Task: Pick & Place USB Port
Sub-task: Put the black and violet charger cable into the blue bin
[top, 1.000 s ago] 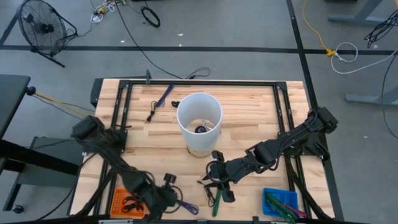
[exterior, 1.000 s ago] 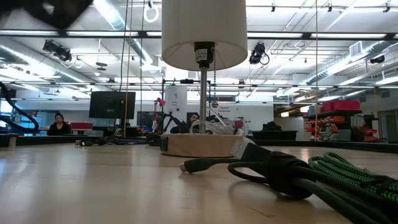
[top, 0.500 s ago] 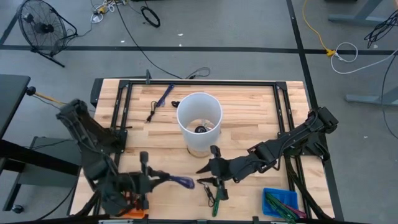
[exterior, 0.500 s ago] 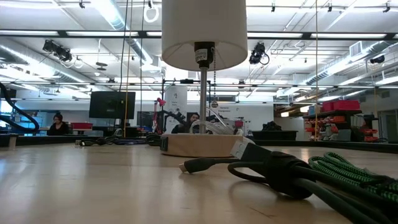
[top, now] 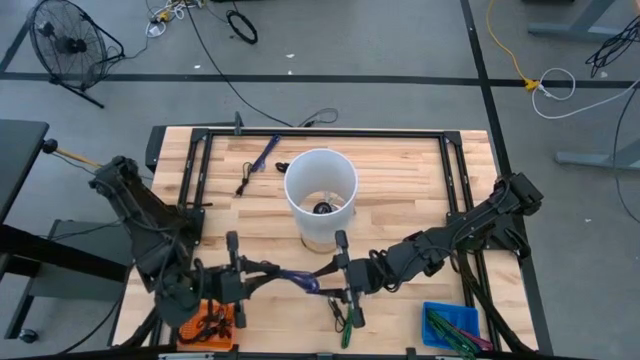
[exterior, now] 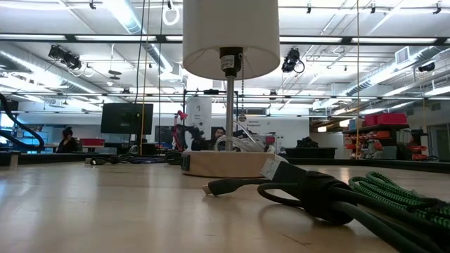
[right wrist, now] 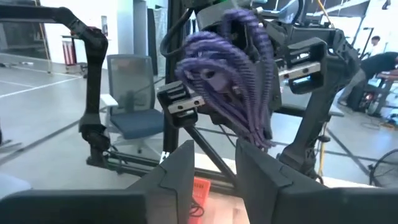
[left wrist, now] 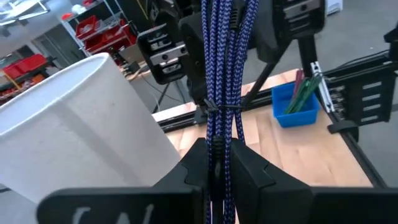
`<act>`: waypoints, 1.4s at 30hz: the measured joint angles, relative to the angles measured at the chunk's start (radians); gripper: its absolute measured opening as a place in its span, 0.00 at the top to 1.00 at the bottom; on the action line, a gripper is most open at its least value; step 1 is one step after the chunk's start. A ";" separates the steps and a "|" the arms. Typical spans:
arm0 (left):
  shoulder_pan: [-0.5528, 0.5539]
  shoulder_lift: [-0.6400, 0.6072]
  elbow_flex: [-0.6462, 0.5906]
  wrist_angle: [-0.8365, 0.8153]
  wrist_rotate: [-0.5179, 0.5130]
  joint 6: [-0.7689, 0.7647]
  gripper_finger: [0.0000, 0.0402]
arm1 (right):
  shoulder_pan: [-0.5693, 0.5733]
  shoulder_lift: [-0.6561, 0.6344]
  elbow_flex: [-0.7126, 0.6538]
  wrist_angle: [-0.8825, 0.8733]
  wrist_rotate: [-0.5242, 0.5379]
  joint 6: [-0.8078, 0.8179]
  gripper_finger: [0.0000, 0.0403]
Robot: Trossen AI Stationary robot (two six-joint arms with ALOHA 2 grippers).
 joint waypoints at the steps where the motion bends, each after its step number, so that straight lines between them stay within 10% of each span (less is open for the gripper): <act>1: 0.007 0.000 0.000 0.000 0.009 -0.002 0.90 | 0.000 0.000 0.000 0.004 0.000 -0.007 0.70; 16: 0.065 -0.001 0.000 0.003 0.081 -0.007 0.90 | -0.016 0.002 0.000 0.166 0.080 -0.133 0.54; 25: 0.064 -0.001 0.000 -0.002 0.085 -0.006 0.90 | -0.032 0.002 0.000 0.164 0.133 -0.150 0.95; 42: -0.003 0.000 0.000 -0.008 -0.005 -0.003 0.61 | 0.021 -0.096 0.000 -0.106 0.317 -0.003 0.99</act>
